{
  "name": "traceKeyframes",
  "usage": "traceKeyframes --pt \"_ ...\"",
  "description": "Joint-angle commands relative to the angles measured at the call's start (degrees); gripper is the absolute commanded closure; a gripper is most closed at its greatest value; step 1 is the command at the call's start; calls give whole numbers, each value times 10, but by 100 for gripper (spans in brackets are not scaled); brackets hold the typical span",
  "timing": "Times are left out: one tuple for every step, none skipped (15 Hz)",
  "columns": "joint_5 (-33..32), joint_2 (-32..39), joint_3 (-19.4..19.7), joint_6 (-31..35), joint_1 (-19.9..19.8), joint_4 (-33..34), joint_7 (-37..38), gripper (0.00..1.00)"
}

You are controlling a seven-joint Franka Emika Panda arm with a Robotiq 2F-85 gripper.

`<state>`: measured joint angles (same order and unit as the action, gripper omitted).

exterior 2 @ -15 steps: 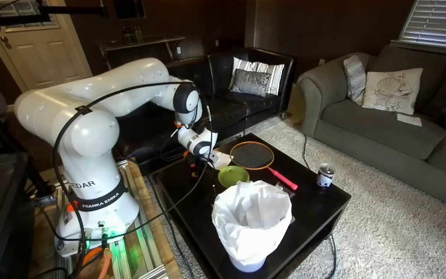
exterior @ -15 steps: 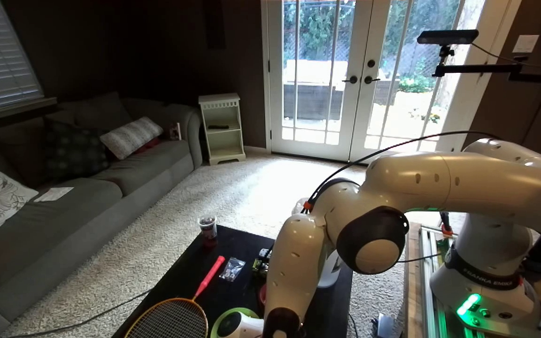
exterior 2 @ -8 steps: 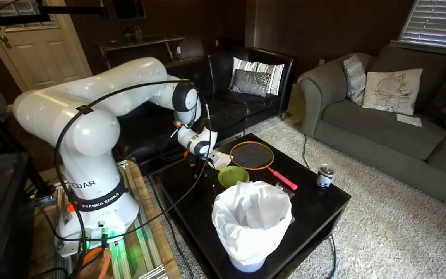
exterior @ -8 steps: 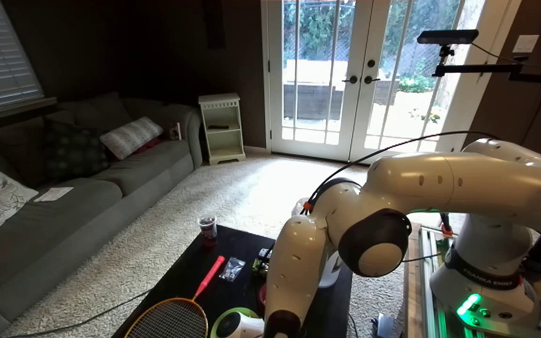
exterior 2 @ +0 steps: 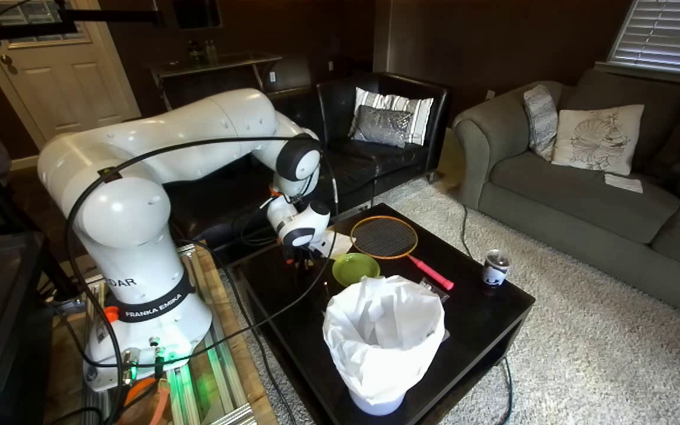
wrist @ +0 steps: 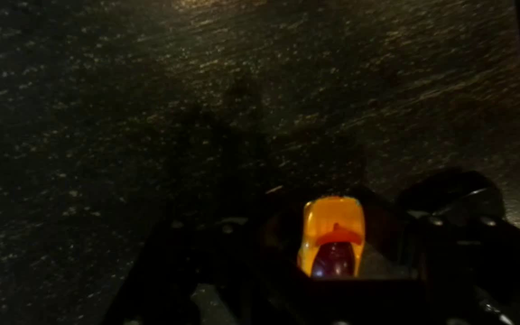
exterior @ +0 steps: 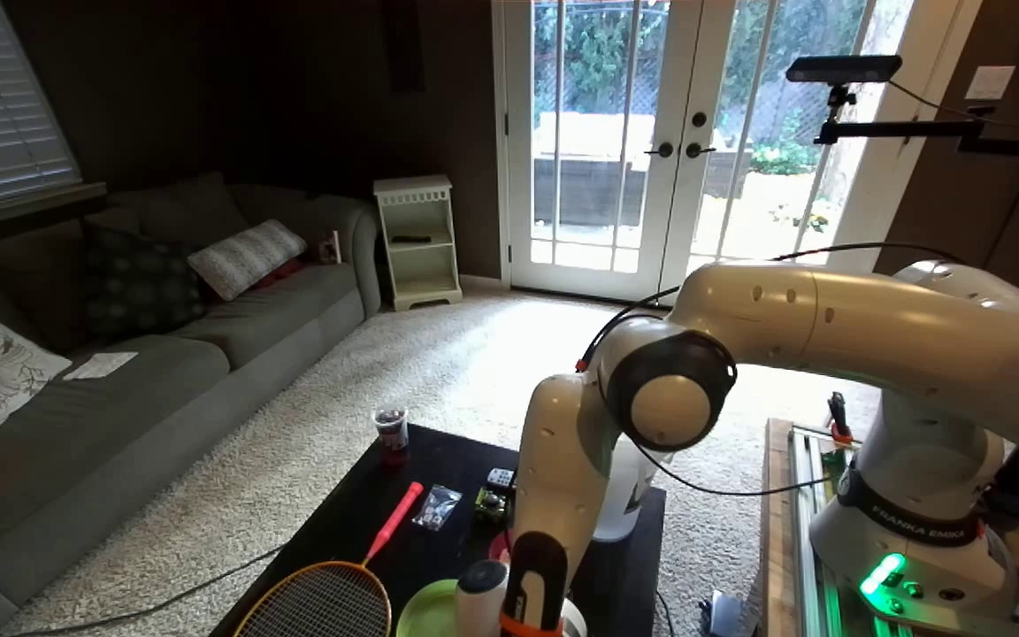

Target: Pick up the orange object

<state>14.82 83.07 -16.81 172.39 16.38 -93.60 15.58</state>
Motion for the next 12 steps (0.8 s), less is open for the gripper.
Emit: traceKeyframes --pt "-11 -5 -84 56 -128 -83 -85 85" --pt "-15 -2 -96 63 -155 -98 -97 85" --pt "-18 1 -108 70 -182 -111 -111 85" --pt "-21 4 -120 75 -208 -123 -123 85" --pt "-28 13 -135 80 -239 -132 -139 85" --pt "-35 20 -148 74 -268 -141 -152 85" --pt "-47 31 -166 62 -306 -149 -172 85" --pt "-57 38 -174 30 -331 -153 -186 85" --pt "-66 41 -177 -13 -346 -150 -198 85" --pt "-45 24 -178 -51 -356 -165 -220 85" --pt "-49 26 -171 -99 -355 -151 -221 85" --pt "-51 26 -165 -149 -353 -137 -218 85"
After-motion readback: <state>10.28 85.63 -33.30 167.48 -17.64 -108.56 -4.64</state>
